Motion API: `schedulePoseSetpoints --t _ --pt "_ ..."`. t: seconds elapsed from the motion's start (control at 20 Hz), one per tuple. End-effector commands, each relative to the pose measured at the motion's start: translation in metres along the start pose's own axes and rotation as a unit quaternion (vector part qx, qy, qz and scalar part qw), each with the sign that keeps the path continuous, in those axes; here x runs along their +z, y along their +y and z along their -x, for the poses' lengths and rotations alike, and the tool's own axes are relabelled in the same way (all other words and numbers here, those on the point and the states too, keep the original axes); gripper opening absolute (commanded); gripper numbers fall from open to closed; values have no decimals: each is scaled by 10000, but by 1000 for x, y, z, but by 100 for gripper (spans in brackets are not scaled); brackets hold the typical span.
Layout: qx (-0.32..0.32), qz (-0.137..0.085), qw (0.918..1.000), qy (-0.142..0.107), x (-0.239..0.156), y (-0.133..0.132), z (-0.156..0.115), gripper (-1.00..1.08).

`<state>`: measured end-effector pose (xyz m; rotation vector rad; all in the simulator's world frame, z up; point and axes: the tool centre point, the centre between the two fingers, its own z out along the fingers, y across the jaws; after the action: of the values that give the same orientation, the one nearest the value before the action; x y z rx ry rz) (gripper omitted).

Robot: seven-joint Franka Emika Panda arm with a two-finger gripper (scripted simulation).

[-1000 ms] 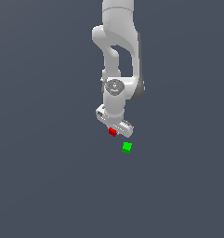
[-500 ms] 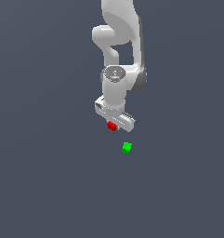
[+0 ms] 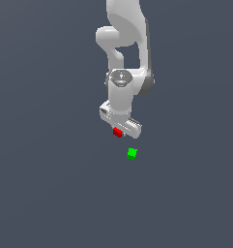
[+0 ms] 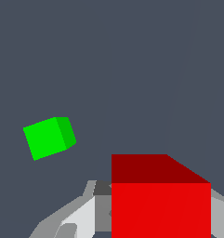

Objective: Stack the red cube on top of the green cube.

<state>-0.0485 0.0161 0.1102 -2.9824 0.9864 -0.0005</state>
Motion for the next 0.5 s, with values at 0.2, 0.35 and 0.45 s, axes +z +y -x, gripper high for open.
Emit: schedulePoseSetpoints --t 0.2,0.35,0.45 --pt "-3 -3 10000 -2 11 -24 -5 -100" --pt "-3 -3 10000 -2 19 -41 -9 -100" --pt "-3 -3 10000 -2 24 -53 -12 -100"
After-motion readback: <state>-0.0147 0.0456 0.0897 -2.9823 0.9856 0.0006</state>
